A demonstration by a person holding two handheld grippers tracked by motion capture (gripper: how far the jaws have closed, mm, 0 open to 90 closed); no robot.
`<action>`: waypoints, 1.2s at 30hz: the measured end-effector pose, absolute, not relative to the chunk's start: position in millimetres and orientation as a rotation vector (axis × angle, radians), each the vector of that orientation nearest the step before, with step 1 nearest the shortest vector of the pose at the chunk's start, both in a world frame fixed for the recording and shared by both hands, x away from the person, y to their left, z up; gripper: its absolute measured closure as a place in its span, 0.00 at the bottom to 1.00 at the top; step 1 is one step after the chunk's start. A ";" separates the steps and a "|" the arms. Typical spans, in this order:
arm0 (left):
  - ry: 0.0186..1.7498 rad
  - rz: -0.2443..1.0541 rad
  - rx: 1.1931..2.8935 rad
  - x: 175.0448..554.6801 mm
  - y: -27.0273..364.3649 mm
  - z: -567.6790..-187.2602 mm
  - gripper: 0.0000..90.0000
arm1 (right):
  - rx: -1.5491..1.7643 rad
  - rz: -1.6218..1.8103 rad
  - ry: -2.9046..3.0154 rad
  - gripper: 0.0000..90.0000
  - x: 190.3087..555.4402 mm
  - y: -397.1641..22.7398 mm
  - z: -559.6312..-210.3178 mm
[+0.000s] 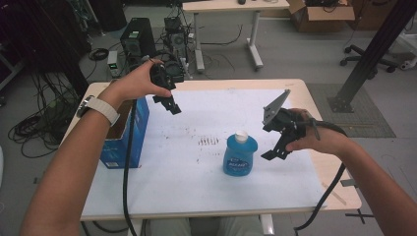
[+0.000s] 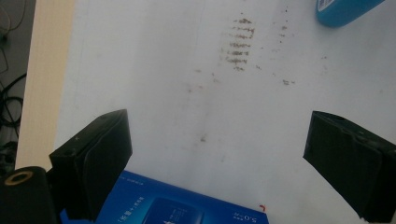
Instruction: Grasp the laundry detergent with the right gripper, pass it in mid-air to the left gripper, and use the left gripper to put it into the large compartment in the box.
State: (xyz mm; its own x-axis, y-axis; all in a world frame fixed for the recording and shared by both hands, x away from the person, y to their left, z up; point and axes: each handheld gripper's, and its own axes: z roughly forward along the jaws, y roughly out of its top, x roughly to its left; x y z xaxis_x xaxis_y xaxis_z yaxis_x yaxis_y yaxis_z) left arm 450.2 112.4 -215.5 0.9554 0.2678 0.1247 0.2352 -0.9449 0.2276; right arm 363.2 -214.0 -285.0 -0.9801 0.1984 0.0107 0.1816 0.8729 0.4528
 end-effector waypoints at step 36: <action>0.369 0.235 2.899 449.8 110.9 -216.9 0.09 | 0.329 0.997 2.961 0.04 365.6 -228.3 -317.7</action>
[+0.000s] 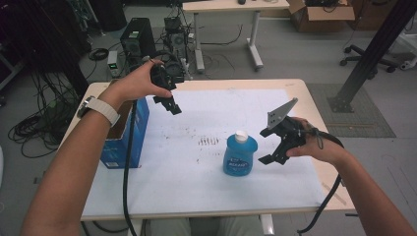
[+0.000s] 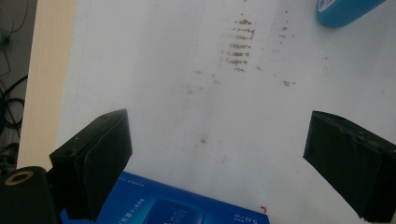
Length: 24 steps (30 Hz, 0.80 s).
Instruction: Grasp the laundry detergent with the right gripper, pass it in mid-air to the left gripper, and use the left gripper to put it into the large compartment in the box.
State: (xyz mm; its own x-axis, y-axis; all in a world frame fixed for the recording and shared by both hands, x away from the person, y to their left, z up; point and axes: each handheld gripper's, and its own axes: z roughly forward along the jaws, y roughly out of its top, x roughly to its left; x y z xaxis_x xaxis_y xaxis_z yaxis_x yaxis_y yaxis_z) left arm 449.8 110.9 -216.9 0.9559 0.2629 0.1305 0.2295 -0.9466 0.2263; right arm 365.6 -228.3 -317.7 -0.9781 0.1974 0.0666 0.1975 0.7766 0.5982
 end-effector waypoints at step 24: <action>0.372 0.224 2.904 448.9 111.2 -221.7 0.09 | -0.306 -1.091 -2.922 0.03 365.6 -226.3 -331.3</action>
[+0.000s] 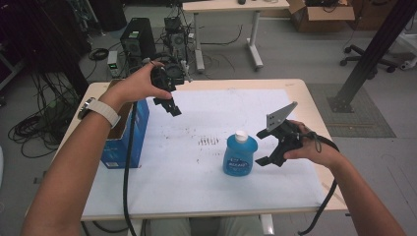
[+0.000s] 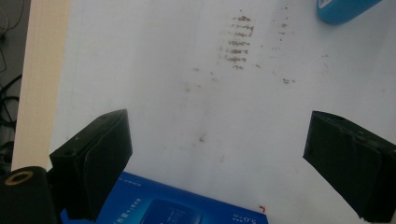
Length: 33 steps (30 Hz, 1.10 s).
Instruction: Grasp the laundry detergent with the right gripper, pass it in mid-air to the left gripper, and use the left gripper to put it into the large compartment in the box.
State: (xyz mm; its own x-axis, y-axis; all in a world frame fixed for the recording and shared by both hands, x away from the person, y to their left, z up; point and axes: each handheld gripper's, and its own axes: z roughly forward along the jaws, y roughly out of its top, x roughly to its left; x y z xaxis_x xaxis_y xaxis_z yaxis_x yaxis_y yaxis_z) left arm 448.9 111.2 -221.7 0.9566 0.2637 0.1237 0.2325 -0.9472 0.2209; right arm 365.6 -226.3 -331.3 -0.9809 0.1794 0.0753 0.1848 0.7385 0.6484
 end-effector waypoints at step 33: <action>0.377 0.226 2.913 448.6 109.4 -223.5 0.09 | -0.291 -1.154 -2.901 0.04 367.0 -224.5 -345.2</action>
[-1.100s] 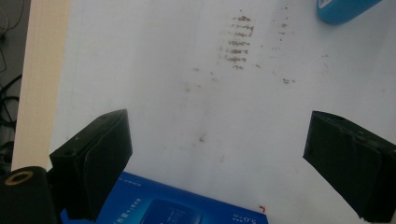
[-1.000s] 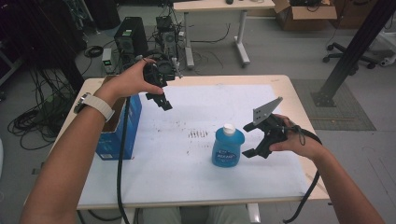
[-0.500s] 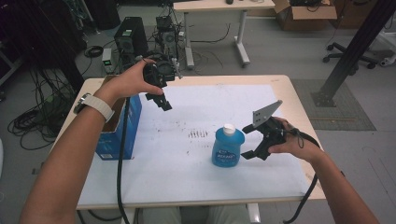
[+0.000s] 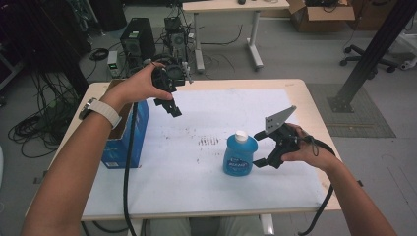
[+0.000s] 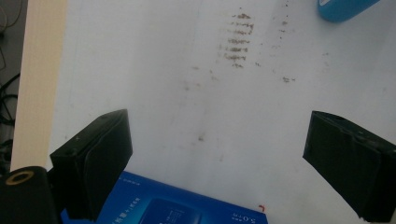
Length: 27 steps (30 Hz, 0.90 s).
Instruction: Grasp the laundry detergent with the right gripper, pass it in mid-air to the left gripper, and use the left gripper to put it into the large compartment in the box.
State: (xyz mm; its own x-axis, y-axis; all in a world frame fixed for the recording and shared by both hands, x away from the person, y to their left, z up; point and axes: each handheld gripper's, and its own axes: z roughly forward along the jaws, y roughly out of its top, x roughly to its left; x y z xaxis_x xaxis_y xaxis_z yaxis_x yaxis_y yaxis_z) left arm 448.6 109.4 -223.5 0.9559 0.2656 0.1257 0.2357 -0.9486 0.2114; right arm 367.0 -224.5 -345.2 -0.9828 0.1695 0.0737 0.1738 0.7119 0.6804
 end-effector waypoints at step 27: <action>0.383 0.225 2.910 448.9 110.5 -225.9 0.09 | -0.279 -1.227 -2.871 0.04 368.9 -214.6 -359.9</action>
State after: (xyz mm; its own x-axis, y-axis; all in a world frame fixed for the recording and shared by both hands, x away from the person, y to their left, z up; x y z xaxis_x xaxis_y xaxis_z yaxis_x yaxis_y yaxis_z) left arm 448.9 110.5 -225.9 0.9549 0.2697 0.1240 0.2396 -0.9469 0.2141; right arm 368.9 -214.6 -359.9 -0.9841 0.1604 0.0761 0.1659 0.6779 0.7162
